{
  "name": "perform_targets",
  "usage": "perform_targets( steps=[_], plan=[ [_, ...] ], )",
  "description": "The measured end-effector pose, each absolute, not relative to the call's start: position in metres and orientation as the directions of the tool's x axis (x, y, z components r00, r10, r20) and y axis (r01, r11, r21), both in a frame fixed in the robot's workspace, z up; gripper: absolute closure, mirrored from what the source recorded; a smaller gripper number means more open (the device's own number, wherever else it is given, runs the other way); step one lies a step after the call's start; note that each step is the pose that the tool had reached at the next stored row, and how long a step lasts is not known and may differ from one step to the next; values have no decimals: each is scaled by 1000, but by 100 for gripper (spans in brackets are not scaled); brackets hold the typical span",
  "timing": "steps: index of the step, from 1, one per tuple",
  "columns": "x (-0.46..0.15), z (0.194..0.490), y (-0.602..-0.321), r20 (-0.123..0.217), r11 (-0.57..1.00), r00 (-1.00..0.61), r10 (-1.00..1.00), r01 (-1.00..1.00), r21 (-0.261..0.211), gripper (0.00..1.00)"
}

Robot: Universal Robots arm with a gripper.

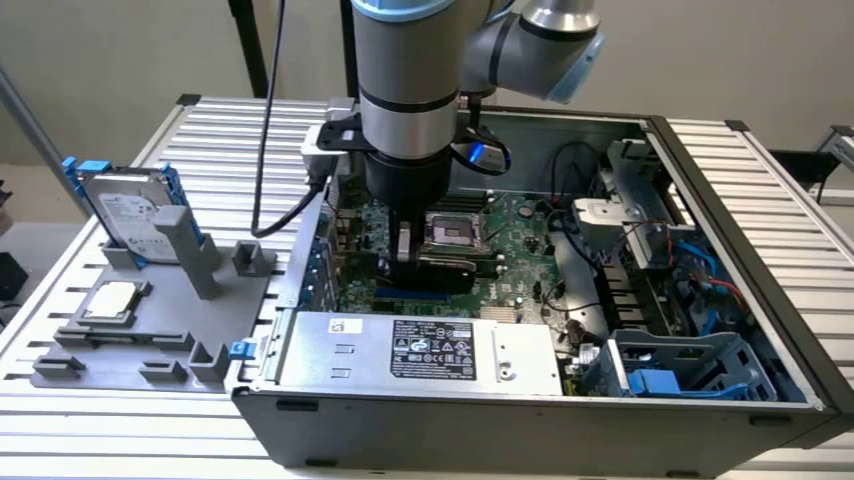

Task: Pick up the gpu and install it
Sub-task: 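Insert the gpu into the slot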

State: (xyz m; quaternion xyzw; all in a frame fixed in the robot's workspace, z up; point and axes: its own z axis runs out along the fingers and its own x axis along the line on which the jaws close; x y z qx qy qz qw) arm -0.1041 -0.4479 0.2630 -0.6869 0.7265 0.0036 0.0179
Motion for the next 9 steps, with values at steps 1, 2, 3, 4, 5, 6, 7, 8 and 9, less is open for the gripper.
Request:
perform_targets(
  steps=[1, 2, 3, 4, 5, 6, 7, 8, 9],
  plan=[
    [-104, 263, -448, -31, 56, -56, -998, -998, -19, 73],
    [-104, 263, -448, -31, 56, -55, -998, -998, -19, 73],
    [-104, 263, -447, -31, 55, -55, -998, -998, -19, 73],
    [-104, 263, -446, -31, 54, -53, -998, -998, -19, 73],
    [-104, 263, -446, -31, 52, -51, -998, -998, -19, 73],
    [-104, 263, -445, -31, 51, -50, -998, -999, -19, 73],
    [-104, 263, -445, -31, 50, -49, -998, -999, -19, 73],
    [-104, 262, -445, -31, 50, -49, -998, -999, -19, 73],
    [-104, 262, -445, -31, 50, -49, -998, -999, -19, 73]
  ],
)
